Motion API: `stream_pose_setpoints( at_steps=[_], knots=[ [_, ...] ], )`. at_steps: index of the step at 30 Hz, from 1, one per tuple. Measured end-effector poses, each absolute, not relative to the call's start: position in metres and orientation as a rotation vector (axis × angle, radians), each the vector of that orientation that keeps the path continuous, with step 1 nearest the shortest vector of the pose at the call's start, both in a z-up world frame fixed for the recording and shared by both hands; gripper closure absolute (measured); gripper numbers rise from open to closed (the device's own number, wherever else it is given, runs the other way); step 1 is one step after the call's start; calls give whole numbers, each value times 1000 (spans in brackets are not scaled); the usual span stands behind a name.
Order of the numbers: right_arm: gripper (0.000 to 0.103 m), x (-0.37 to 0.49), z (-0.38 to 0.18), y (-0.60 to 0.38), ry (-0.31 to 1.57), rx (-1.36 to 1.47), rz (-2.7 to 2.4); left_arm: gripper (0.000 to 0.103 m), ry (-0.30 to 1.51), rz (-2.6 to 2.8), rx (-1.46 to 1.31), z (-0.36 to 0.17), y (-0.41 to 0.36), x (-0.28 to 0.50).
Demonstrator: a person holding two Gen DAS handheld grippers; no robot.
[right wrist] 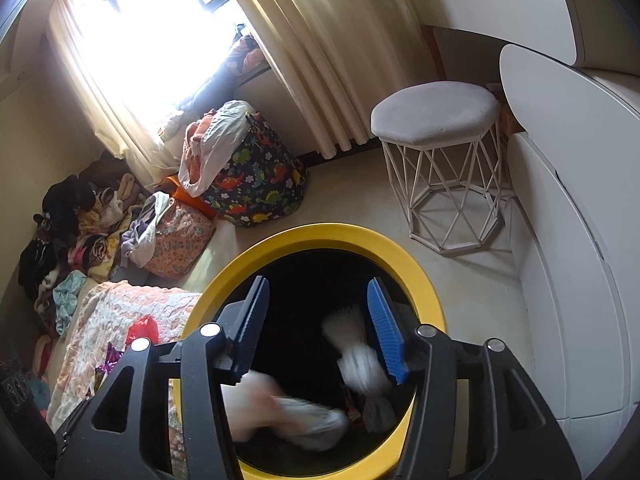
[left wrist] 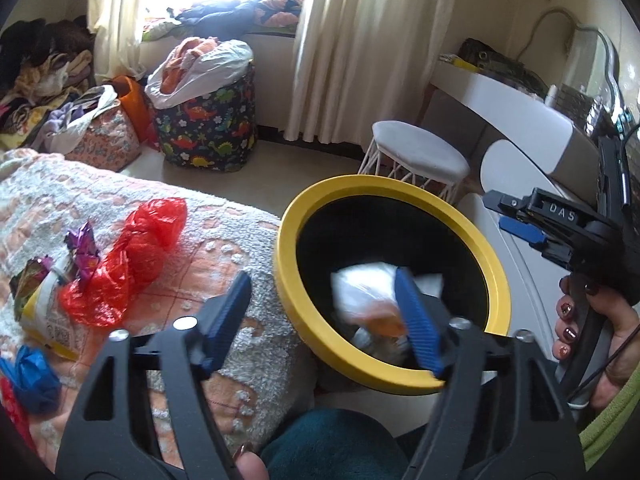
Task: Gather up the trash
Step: 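Open the left tool over the bin while the right tool releases the foam mesh, then move both open tools back from the bin toward the bed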
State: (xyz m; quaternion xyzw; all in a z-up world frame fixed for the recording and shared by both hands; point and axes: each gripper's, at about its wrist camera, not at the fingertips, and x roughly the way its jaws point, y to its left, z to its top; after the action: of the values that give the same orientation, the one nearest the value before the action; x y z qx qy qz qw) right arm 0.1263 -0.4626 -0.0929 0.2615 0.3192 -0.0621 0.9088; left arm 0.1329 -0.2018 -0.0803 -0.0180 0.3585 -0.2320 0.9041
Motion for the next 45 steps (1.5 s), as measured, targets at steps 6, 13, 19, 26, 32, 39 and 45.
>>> stream_pose_setpoints(
  at_steps=[6, 13, 19, 26, 32, 39, 45],
  knots=[
    [37, 128, -88, -449, 640, 517, -105, 11, 706, -437, -94, -77, -182, 127],
    [29, 130, -80, -429, 613, 481, -50, 11, 666, -383, -116, -67, -159, 122],
    [28, 134, -77, -405, 624, 432, -16, 11, 642, -330, -125, -60, -136, 118],
    [27, 134, -67, -378, 619, 391, 54, 11, 624, -261, -159, -52, -109, 116],
    [23, 129, -56, -356, 593, 361, 108, 11, 577, -219, -173, -41, -86, 109],
    [22, 123, -48, -326, 598, 326, 143, 11, 566, -196, -184, -36, -63, 101],
    [22, 120, -43, -308, 596, 302, 171, 11, 550, -173, -198, -33, -47, 94]
  ],
)
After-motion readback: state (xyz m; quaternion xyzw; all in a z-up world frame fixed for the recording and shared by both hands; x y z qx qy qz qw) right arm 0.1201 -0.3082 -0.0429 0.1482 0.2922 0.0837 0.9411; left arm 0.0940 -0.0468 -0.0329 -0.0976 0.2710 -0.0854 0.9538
